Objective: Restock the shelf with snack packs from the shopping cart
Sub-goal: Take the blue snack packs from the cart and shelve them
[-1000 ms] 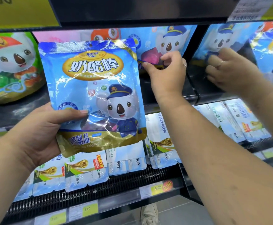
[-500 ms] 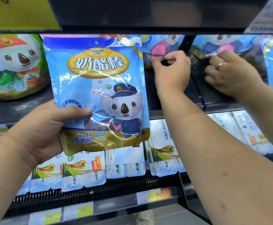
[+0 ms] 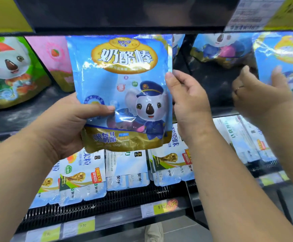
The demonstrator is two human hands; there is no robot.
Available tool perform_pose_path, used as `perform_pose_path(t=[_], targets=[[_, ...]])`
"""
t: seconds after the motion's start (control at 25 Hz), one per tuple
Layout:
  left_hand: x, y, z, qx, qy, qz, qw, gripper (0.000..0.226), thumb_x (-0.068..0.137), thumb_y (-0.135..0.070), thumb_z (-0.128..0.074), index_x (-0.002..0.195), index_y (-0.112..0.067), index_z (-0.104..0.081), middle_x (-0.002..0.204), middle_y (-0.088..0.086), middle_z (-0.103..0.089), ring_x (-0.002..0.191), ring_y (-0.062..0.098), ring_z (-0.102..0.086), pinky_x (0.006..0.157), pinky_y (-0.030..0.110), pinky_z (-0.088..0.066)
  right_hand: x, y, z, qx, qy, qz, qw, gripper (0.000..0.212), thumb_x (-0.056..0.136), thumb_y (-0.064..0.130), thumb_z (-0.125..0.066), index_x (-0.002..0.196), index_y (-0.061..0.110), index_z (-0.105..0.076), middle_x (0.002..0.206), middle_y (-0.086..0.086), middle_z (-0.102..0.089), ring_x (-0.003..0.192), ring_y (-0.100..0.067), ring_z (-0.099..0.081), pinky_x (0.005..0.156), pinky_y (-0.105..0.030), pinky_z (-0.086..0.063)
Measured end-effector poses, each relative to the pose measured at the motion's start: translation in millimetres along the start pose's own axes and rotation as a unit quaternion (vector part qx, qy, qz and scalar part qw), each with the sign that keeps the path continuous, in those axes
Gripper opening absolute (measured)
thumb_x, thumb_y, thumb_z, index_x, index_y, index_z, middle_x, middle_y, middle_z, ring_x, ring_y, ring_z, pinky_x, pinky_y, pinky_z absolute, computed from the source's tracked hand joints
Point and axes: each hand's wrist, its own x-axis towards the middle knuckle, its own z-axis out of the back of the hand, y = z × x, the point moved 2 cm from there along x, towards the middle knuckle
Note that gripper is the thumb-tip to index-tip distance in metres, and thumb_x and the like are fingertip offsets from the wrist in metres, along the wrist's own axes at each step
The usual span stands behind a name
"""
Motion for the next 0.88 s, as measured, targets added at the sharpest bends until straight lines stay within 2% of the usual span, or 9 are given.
perform_pose_path(t=[0.12, 0.16, 0.2, 0.28, 0.36, 0.44, 0.52, 0.76, 0.88], targets=[[11.8, -5.0, -15.5, 0.024, 0.011, -0.013, 1.000, 0.056, 0.071, -0.002, -0.062, 0.127, -0.006, -0.061, 0.121, 0.022, -0.068, 0.110, 0.044, -0.064, 0.081, 0.055, -0.058, -7.9, 5.7, 8.1, 0.016, 0.078, 0.002, 0.997, 0.040, 0.078, 0.017, -0.076, 0.115, 0.010, -0.063, 0.100, -0.006, -0.075, 0.091, -0.021, -0.073, 0.076, -0.036, -0.060], [15.1, -6.9, -20.3, 0.032, 0.010, -0.013, 0.999, 0.058, 0.070, 0.001, -0.064, 0.127, -0.005, -0.061, 0.117, 0.020, -0.070, 0.106, 0.042, -0.067, 0.079, 0.055, -0.058, -7.0, 6.4, 13.1, 0.016, 0.088, 0.004, 0.996, 0.047, 0.072, 0.015, -0.078, 0.117, 0.011, -0.062, 0.104, -0.009, -0.075, 0.095, -0.027, -0.072, 0.078, -0.041, -0.060], [17.5, -9.4, -25.0, 0.036, 0.010, -0.012, 0.999, 0.060, 0.068, 0.003, -0.066, 0.127, -0.005, -0.061, 0.110, 0.016, -0.073, 0.097, 0.037, -0.071, 0.071, 0.051, -0.061, -5.4, 7.1, 18.1, 0.016, 0.094, 0.008, 0.995, 0.053, 0.069, 0.012, -0.078, 0.119, 0.010, -0.061, 0.107, -0.011, -0.074, 0.098, -0.031, -0.071, 0.079, -0.045, -0.060], [21.9, -14.3, -33.8, 0.039, 0.013, -0.009, 0.999, 0.058, 0.069, 0.003, -0.067, 0.126, -0.006, -0.062, 0.103, 0.011, -0.075, 0.085, 0.030, -0.074, 0.060, 0.045, -0.062, -0.9, 9.3, 25.9, 0.009, 0.096, 0.018, 0.995, 0.060, 0.066, 0.008, -0.079, 0.123, 0.008, -0.058, 0.109, -0.013, -0.072, 0.099, -0.033, -0.071, 0.078, -0.047, -0.060], [26.9, -17.8, -40.2, 0.035, 0.001, -0.014, 0.999, 0.046, 0.078, 0.003, -0.065, 0.123, -0.008, -0.063, 0.110, 0.013, -0.074, 0.089, 0.032, -0.074, 0.066, 0.050, -0.061, 3.2, 13.2, 29.8, 0.004, 0.085, 0.035, 0.996, 0.063, 0.066, 0.004, -0.078, 0.125, 0.004, -0.056, 0.110, -0.014, -0.072, 0.098, -0.030, -0.071, 0.078, -0.045, -0.060], [32.3, -21.6, -43.7, 0.029, -0.029, -0.033, 0.999, 0.032, 0.086, 0.002, -0.062, 0.116, -0.010, -0.065, 0.106, 0.011, -0.075, 0.084, 0.030, -0.074, 0.066, 0.047, -0.061, 9.2, 16.7, 29.6, -0.004, 0.067, 0.054, 0.996, 0.063, 0.067, 0.002, -0.077, 0.126, 0.003, -0.055, 0.111, -0.016, -0.071, 0.098, -0.031, -0.071, 0.078, -0.049, -0.060], [39.0, -24.2, -48.6, 0.025, -0.045, -0.048, 0.998, 0.029, 0.087, 0.000, -0.063, 0.114, -0.011, -0.065, 0.106, 0.011, -0.075, 0.088, 0.032, -0.074, 0.069, 0.050, -0.061, 17.8, 20.3, 28.3, 0.002, 0.044, 0.072, 0.996, 0.062, 0.067, -0.003, -0.074, 0.126, 0.000, -0.054, 0.111, -0.019, -0.070, 0.099, -0.033, -0.070, 0.081, -0.047, -0.060], [54.4, -20.0, -46.6, 0.068, -0.064, -0.095, 0.991, 0.038, 0.078, -0.006, -0.076, 0.115, -0.010, -0.065, 0.108, 0.012, -0.075, 0.099, 0.034, -0.072, 0.093, 0.064, -0.050, 33.4, 25.6, 28.3, 0.021, -0.018, 0.106, 0.994, 0.071, 0.067, -0.009, -0.072, 0.133, -0.005, -0.045, 0.117, -0.022, -0.066, 0.104, -0.034, -0.068, 0.089, -0.045, -0.058], [52.0, -6.9, -40.9, 0.134, -0.046, -0.108, 0.984, 0.053, 0.073, -0.002, -0.081, 0.121, -0.008, -0.060, 0.113, 0.007, -0.074, 0.104, 0.025, -0.071, 0.095, 0.049, -0.055, 27.9, 21.3, 30.2, 0.012, -0.045, 0.118, 0.992, 0.068, 0.068, -0.004, -0.073, 0.131, -0.001, -0.047, 0.115, -0.018, -0.067, 0.099, -0.023, -0.069, 0.090, -0.043, -0.057]])
